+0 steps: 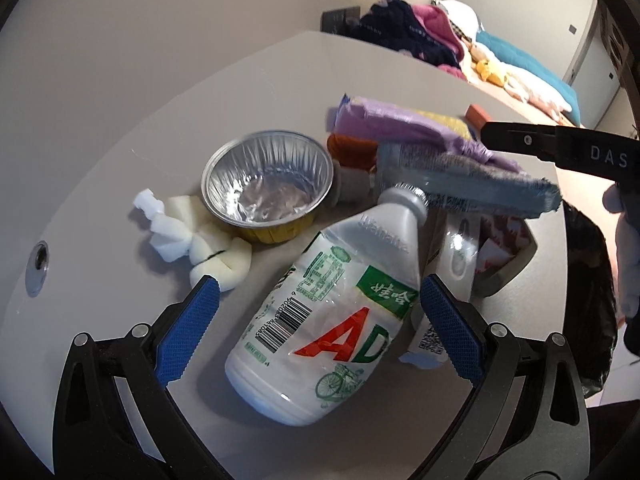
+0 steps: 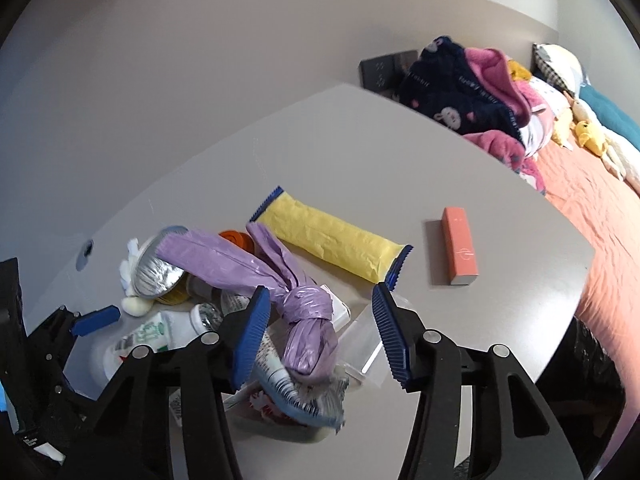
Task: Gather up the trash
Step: 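Lower the right tool onto the knotted purple bag and close it, then grasp the white AD milk bottle with the left tool while the right tool lifts the bag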
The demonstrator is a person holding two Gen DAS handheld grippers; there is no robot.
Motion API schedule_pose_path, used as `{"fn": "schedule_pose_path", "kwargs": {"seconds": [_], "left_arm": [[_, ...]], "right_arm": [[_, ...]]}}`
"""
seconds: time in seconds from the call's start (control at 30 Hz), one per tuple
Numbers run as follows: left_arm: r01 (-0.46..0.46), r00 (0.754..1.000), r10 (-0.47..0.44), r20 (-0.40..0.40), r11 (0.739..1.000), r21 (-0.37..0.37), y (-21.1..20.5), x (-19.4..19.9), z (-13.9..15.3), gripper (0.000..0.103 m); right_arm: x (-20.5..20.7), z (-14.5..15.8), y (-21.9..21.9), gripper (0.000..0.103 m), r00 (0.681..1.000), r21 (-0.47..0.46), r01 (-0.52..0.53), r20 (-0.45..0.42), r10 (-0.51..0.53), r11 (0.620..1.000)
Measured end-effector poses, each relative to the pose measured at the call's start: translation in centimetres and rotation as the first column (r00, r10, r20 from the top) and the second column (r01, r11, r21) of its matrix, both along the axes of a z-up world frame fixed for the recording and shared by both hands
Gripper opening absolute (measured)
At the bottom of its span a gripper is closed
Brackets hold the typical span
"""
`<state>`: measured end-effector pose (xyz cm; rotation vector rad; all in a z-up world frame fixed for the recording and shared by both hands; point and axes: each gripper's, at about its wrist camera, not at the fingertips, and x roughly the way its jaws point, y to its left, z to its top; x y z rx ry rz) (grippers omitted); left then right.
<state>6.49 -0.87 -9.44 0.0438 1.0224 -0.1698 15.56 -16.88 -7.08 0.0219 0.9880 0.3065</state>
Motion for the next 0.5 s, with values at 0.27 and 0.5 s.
{"fn": "schedule_pose_path", "kwargs": {"seconds": [0.27,0.5], "left_arm": [[0.007,0.999,-0.007,-0.041,1.0,-0.006,-0.1,1.4,-1.6,0.097],[0.005,1.0,-0.005,-0.023,1.0,-0.011,0.1,1.3,-1.9,0.069]], "right_arm": [[1.1,-1.6,1.8,0.049,0.997,-0.064,-0.07,-0.046,0.067,0.996],[1.6,-2.2,2.0,0.026,0.995,-0.064,-0.081,-0.064,0.077,0.995]]}}
